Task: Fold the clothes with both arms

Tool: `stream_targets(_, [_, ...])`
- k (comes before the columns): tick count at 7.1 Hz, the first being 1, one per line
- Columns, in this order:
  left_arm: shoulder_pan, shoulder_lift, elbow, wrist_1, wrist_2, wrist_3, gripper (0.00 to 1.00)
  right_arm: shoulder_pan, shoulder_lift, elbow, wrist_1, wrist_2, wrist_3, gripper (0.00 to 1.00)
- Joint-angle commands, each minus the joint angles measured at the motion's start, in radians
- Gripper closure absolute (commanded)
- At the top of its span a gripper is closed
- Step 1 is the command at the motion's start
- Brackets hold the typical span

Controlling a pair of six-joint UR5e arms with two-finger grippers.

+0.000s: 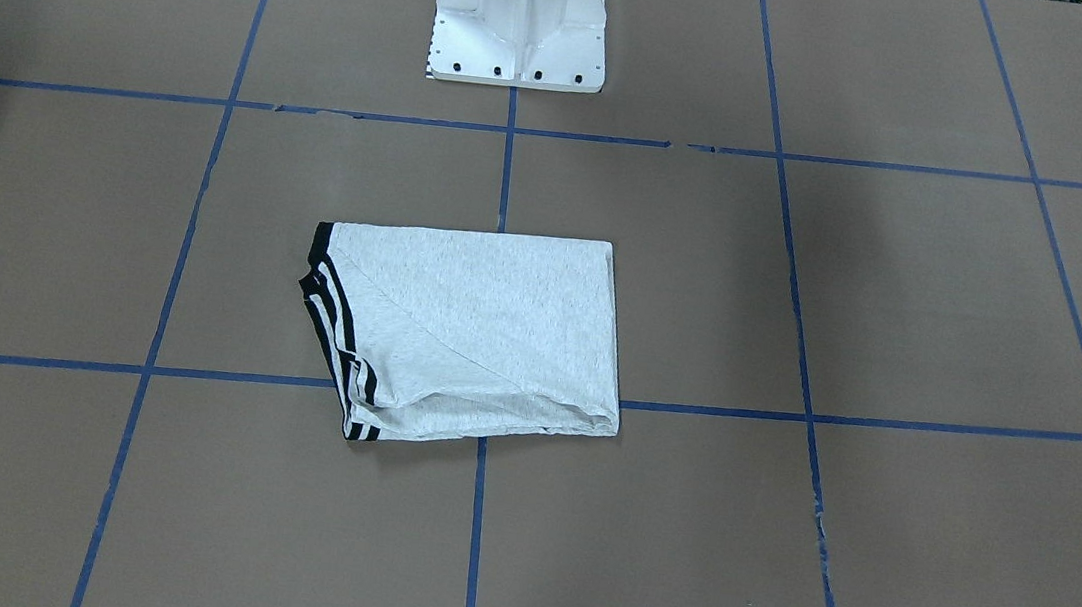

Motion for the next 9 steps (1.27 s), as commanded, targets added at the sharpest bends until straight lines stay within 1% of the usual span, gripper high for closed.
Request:
stream_targets(1, [-0.033, -0.012, 0.055, 0.007, 0.020, 0.116, 0.00, -0.001, 0.007, 0.022, 0.001, 0.001, -0.001, 0.00])
stream_targets(2, [-0.044, -0.007, 0.107, 0.028, 0.011, 0.168, 0.00, -0.001, 0.008, 0.025, 0.001, 0.000, -0.001, 0.00])
stream_targets(4, [-0.042, -0.003, 0.128, 0.037, 0.003, 0.161, 0.00, -0.008, 0.008, 0.028, 0.001, 0.003, 0.002, 0.00])
stream_targets(6, [-0.042, 0.066, 0.117, -0.037, 0.003, 0.164, 0.00, -0.022, 0.004, 0.040, 0.003, 0.000, 0.011, 0.00])
stream_targets(9, [-0.039, 0.051, 0.108, -0.045, 0.000, 0.128, 0.00, -0.025, -0.006, 0.058, 0.003, 0.004, 0.042, 0.00])
